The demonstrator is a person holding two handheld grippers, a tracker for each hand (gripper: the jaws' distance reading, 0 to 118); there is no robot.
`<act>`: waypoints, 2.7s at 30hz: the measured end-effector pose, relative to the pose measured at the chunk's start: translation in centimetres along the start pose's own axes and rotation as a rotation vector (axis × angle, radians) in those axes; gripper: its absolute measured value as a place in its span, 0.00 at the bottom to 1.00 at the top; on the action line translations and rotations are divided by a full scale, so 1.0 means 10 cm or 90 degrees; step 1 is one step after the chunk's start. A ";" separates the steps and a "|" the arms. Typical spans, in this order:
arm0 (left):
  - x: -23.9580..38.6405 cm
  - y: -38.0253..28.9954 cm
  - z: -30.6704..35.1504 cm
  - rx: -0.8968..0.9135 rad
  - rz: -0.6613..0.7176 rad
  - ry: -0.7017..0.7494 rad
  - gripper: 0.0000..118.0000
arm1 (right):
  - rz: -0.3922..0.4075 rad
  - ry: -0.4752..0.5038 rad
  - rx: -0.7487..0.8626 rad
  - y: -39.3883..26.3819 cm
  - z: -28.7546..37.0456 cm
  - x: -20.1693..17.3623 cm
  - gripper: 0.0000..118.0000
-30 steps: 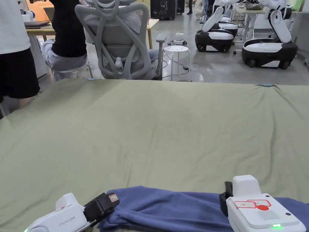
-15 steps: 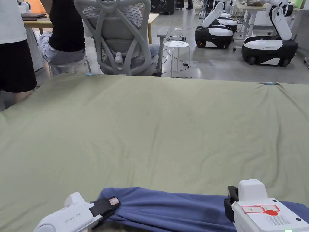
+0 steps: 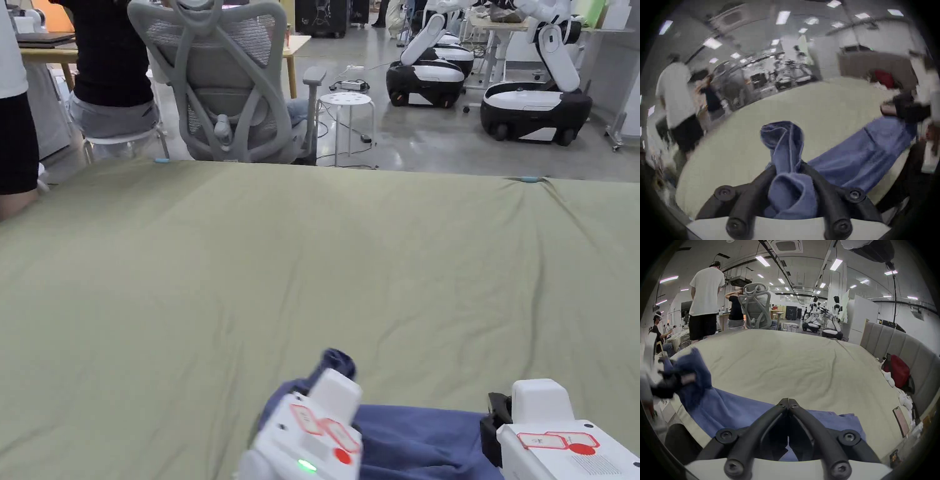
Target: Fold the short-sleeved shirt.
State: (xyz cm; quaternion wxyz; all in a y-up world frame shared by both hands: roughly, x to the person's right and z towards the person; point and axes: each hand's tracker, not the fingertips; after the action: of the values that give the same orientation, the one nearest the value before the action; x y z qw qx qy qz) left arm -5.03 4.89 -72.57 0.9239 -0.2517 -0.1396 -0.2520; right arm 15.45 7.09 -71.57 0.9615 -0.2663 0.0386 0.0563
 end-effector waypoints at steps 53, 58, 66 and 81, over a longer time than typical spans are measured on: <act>-1.16 -1.29 -0.26 -0.086 0.855 -0.291 0.85 | 0.026 0.039 -0.032 -0.03 0.01 0.00 0.00; -0.91 -1.35 -0.59 -0.046 0.983 -0.443 0.39 | 0.022 0.031 -0.034 -0.02 0.04 -0.03 0.00; -1.00 -1.00 -0.42 -0.033 0.807 -0.253 0.09 | 0.027 0.010 -0.046 0.01 0.07 0.00 0.00; -0.68 -0.09 0.22 0.034 0.338 -0.043 0.09 | 0.034 0.017 -0.041 -0.01 0.14 0.06 0.00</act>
State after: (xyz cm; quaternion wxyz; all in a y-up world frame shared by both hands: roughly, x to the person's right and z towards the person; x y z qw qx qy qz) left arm -11.49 8.13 -73.03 0.9589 -0.2630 -0.1061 0.0111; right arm 16.12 7.76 -70.36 0.9501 -0.2964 0.0564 0.0794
